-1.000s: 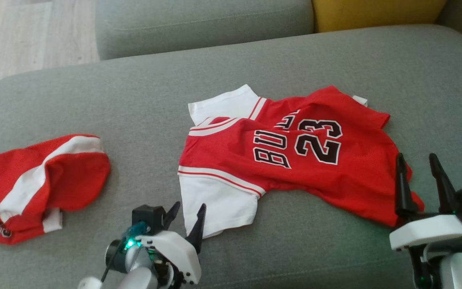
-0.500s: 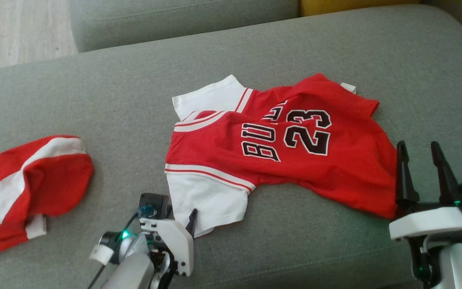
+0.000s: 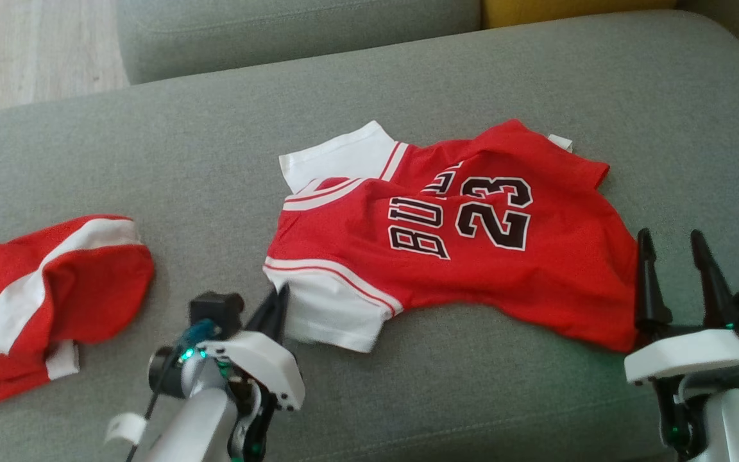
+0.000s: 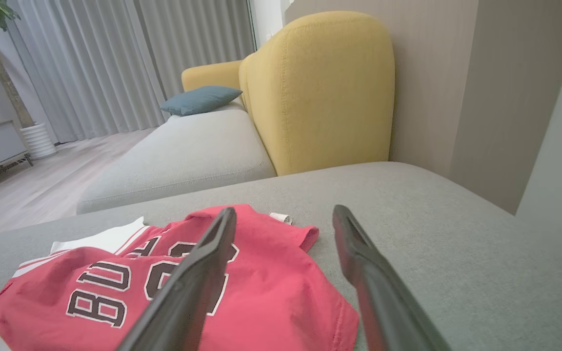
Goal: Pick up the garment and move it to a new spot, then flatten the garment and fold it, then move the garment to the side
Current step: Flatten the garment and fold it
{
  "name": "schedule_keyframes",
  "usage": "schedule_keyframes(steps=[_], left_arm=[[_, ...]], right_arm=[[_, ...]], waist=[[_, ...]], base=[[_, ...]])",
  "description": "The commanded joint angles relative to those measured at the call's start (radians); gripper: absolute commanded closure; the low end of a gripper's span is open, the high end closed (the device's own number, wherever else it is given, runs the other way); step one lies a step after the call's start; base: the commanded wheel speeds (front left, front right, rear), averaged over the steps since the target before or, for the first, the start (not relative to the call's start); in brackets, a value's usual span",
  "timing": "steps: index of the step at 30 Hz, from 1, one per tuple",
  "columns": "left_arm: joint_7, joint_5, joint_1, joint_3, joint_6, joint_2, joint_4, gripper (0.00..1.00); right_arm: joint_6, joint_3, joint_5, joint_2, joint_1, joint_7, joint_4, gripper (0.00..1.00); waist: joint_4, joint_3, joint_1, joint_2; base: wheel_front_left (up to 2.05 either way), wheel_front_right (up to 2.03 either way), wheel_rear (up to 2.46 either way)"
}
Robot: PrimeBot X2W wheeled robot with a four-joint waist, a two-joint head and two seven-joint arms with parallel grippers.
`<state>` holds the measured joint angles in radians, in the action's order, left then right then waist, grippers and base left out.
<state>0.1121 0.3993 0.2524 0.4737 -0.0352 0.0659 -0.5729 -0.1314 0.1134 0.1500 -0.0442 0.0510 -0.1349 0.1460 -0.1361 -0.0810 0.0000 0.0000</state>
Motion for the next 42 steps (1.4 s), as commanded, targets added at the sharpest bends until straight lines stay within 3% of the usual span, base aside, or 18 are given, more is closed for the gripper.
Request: schedule_keyframes(steps=[1,7,17,26,41,42], left_arm=[[0.064,0.014,0.043,-0.053,-0.003,0.008,0.055,1.00],[0.136,0.016,0.037,-0.080,0.001,0.006,0.131,1.00],[0.148,0.005,0.005,-0.089,0.000,0.002,0.167,1.00],[0.149,0.003,0.000,-0.093,0.002,-0.002,0.163,1.00],[0.150,-0.010,0.009,-0.092,0.010,-0.003,0.166,1.00],[0.150,-0.010,0.011,-0.092,0.010,-0.002,0.165,1.00]], right_arm=[[0.001,-0.023,0.014,-0.006,0.021,0.014,-0.016,0.00],[0.001,-0.004,0.111,-0.006,-0.022,0.090,0.067,0.00],[0.001,-0.022,0.262,-0.006,-0.075,0.202,0.256,0.00],[0.001,-0.036,0.319,-0.006,-0.030,0.173,0.370,0.00],[0.001,-0.059,0.309,-0.006,0.058,0.096,0.490,0.00],[0.001,-0.065,0.313,-0.006,0.064,0.095,0.496,0.14]], waist=[[0.003,0.006,0.0000,0.0000],[0.008,0.022,0.0000,0.0000],[0.015,0.028,0.0000,0.0000],[0.015,0.032,0.0000,0.0000],[0.027,0.013,0.0000,0.0000],[0.027,0.011,0.0000,0.0000]], base=[[0.00,0.00,0.00],[0.00,0.00,0.00],[0.00,0.00,0.00],[0.00,0.00,0.00],[0.00,0.00,0.00],[0.00,0.00,0.00]])
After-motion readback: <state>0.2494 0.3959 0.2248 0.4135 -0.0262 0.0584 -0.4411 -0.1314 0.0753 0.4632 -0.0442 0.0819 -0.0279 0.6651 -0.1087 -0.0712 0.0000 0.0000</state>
